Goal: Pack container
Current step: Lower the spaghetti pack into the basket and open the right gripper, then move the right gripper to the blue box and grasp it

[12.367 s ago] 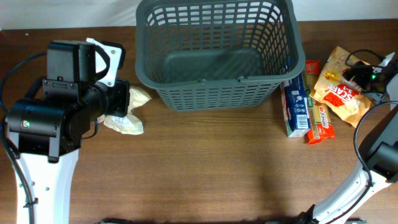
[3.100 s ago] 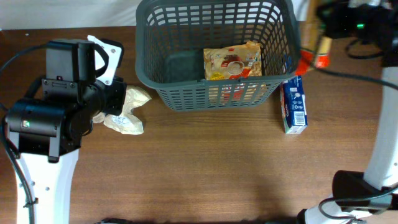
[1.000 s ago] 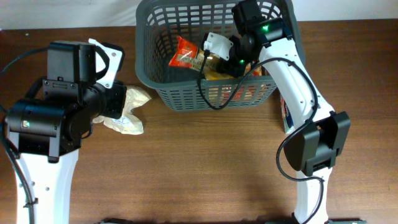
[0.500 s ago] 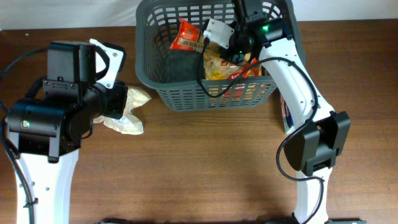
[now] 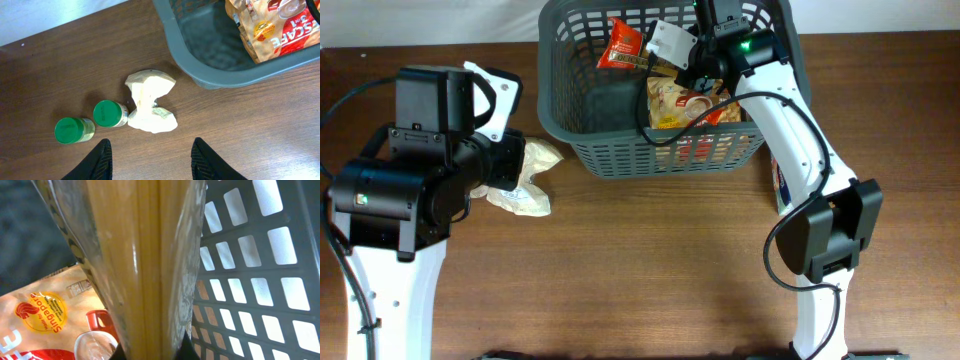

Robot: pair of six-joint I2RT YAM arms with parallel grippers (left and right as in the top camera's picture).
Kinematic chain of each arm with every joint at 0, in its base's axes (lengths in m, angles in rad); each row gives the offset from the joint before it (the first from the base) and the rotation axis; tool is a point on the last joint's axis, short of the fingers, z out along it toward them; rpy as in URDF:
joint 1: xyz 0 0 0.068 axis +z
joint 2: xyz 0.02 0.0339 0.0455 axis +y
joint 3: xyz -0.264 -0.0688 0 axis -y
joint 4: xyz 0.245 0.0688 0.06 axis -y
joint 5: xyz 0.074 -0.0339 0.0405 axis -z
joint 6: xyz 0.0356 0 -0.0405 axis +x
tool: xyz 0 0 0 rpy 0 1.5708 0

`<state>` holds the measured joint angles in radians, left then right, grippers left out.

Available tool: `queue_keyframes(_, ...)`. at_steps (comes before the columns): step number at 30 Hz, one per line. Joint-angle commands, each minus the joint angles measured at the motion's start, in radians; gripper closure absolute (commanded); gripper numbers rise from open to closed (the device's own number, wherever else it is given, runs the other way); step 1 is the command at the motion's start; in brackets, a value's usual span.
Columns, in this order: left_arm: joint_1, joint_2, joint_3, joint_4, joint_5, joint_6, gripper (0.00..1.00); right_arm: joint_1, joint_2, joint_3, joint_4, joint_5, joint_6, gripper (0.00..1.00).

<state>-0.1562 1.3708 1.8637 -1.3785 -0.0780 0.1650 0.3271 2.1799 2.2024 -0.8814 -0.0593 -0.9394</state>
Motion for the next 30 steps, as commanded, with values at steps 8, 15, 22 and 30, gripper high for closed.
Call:
queue_keyframes(8,0.004,0.005,0.003,0.005,0.011,0.006,0.64,0.008,-0.032,0.015,0.071,0.040,0.083,0.01)
queue_keyframes(15,0.004,0.005,0.003,0.006,0.011,0.006,0.64,0.008,-0.117,0.016,0.058,0.078,0.345,0.01)
queue_keyframes(22,0.004,0.005,0.003,0.006,0.011,0.006,0.64,-0.024,-0.321,0.016,0.025,0.206,0.623,0.01)
queue_keyframes(30,0.004,0.005,0.003,0.008,0.011,0.006,0.63,-0.473,-0.435,0.015,-0.163,0.023,1.061,0.01)
